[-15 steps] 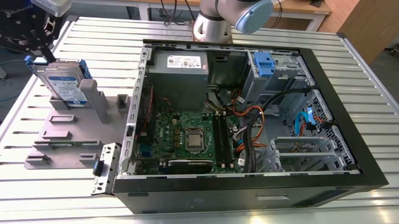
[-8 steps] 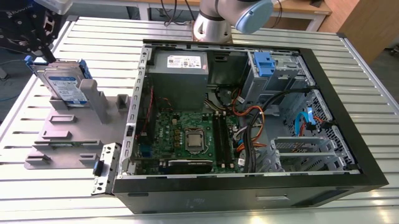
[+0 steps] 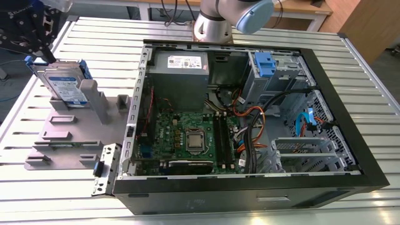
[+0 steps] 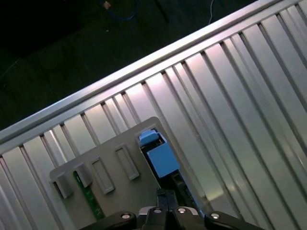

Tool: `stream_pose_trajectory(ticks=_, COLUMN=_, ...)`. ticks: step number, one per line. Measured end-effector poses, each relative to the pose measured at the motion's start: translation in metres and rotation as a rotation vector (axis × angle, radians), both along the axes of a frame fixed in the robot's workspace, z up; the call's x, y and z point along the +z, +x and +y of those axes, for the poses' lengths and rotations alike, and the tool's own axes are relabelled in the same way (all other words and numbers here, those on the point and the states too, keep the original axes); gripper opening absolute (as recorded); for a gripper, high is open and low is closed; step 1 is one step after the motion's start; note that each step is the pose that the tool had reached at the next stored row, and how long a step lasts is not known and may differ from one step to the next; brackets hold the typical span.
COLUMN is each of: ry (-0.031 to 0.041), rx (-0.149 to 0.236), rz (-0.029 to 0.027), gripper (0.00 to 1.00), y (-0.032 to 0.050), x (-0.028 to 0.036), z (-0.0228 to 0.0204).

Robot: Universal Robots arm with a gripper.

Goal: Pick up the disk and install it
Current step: 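Pick up the disk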

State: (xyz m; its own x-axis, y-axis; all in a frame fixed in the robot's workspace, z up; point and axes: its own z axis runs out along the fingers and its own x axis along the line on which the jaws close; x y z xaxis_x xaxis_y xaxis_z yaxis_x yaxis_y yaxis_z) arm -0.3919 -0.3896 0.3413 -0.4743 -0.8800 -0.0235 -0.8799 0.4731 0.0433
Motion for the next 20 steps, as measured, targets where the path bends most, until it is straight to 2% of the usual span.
stream_pose_trajectory(ticks=13, ry=0.0037, rx=0.187, rz=-0.0004, gripper=0.11, y=0.0, x=-0.0005, z=0.0)
stream_pose_trajectory(ticks=20, ry=0.0112, rx=0.275, rz=-0.0027, gripper=0.11, y=0.0, x=-0.0007, z=0.0)
